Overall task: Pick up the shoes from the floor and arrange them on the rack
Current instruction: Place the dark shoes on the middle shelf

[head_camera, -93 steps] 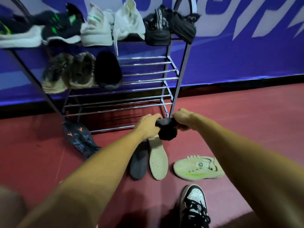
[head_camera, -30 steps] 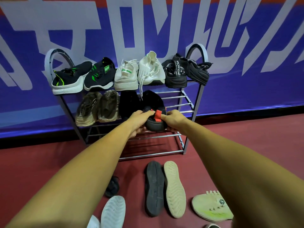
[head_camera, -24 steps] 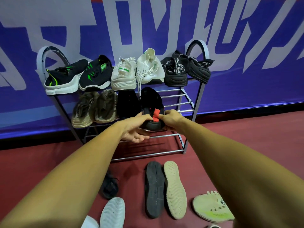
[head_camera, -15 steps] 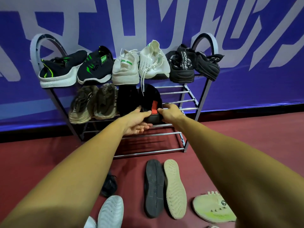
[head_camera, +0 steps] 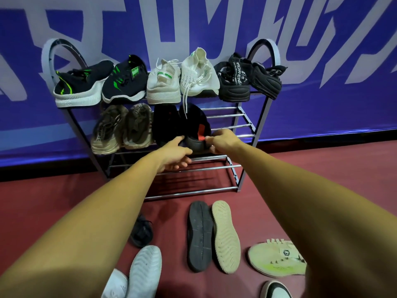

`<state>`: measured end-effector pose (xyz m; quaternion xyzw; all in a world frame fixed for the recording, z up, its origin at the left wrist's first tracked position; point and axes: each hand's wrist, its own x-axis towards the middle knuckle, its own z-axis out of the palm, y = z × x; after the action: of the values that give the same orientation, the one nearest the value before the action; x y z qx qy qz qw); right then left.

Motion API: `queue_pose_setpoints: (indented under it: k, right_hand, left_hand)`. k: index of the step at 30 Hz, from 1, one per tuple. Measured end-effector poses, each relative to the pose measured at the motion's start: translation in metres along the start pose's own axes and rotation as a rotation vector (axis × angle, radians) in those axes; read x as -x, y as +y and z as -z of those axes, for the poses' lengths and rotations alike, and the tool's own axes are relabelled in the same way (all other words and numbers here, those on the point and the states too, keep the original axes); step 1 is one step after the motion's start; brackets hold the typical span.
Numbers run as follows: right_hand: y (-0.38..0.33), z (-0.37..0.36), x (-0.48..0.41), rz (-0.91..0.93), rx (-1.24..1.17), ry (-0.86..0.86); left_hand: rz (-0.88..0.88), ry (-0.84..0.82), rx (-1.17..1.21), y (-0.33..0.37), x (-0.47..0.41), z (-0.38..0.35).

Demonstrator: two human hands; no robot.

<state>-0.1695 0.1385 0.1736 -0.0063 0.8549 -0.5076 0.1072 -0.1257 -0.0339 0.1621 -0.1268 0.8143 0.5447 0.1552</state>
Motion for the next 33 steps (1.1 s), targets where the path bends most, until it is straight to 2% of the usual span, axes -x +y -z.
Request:
queue_pose_setpoints:
  k: [10,17,22,26,33]
  right_hand:
    - [0.009,-0.013,0.042,0.034,0.239,-0.072]
    - [0.042,-0.017,0.056,-0.054,0.337,-0.093]
    - [0.064,-0.03,0.065,-0.072,0.44,-0.175]
    - [0.082,-0.038,0.064,-0.13,0.477,-0.242]
    - [0.118,-0.072,0.052,-0.173,0.523,-0.318]
  left_hand:
    - [0.026,-0.086,-0.179,-0.018,0.039,-0.009]
    - [0.032,-0.104,-0.335,-0.034,0.046,-0.019]
    - [0.03,-0.183,-0.424,-0.058,0.043,-0.035]
    - [0.104,-0.216,-0.532,-0.089,0.032,-0.043]
    - [0.137,-0.225,-0.553,-0.128,0.006,-0.058]
